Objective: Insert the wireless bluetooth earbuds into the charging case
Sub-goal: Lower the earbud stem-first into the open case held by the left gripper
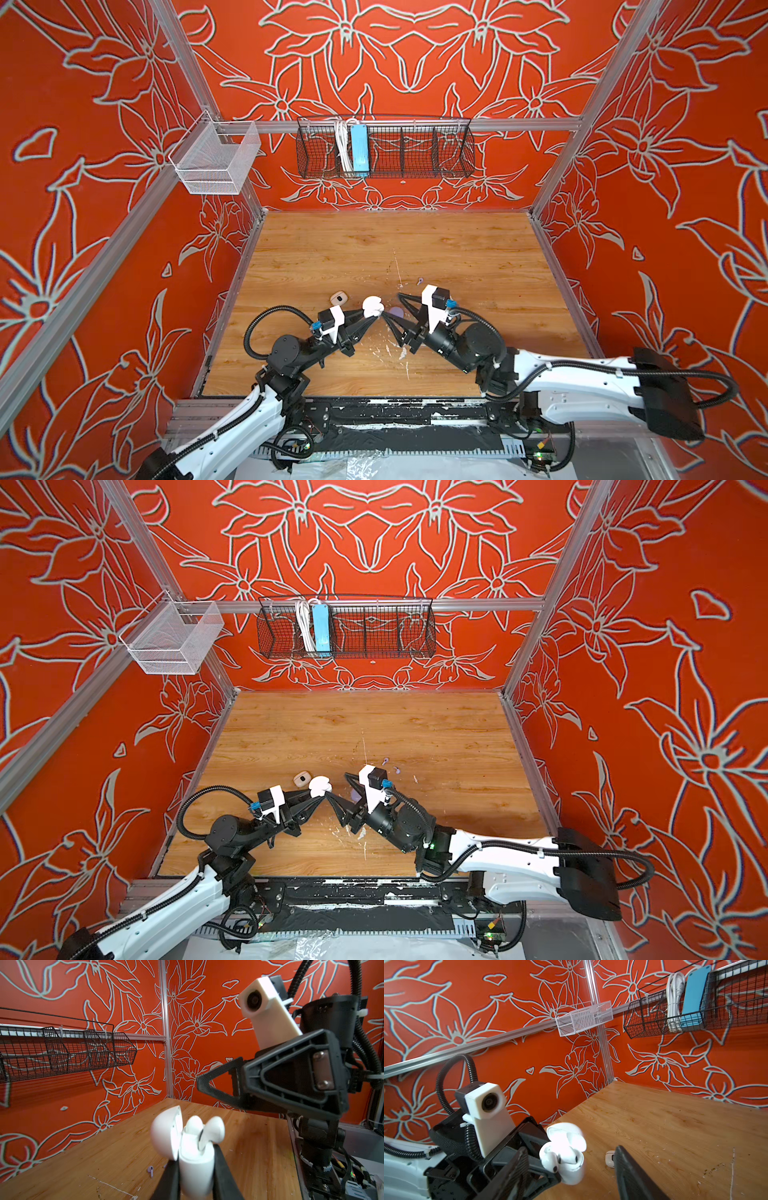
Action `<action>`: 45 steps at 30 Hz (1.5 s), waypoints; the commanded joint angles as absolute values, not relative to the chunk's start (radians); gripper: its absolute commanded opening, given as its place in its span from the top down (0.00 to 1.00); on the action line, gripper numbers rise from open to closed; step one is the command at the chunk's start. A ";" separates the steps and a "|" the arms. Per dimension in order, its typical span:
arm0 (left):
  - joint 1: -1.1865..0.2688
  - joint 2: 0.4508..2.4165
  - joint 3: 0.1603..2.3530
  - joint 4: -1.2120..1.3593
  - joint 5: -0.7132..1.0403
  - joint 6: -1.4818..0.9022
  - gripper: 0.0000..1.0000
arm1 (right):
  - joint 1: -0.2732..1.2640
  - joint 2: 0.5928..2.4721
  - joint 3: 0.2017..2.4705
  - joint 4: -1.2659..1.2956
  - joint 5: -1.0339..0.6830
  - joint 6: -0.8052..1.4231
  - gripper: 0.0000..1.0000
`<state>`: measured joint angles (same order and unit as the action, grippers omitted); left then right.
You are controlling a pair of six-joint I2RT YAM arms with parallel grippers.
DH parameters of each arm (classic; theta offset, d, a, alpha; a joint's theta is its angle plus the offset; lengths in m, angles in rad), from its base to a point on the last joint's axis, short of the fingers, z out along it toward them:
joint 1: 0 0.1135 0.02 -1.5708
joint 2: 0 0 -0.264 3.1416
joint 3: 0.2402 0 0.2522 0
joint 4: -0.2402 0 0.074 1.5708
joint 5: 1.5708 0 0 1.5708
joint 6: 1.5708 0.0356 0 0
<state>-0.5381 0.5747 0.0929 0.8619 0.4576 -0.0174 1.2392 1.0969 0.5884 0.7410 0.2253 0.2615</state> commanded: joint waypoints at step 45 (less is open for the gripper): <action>-0.543 0.600 0.141 0.816 0.421 0.015 1.00 | 1.249 1.193 0.866 0.194 0.281 0.280 0.87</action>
<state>-0.5381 0.5983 0.1066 0.8017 0.4255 0.0040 1.2404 1.1854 0.8295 0.1905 0.3016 0.2623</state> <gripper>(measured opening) 0.213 0.133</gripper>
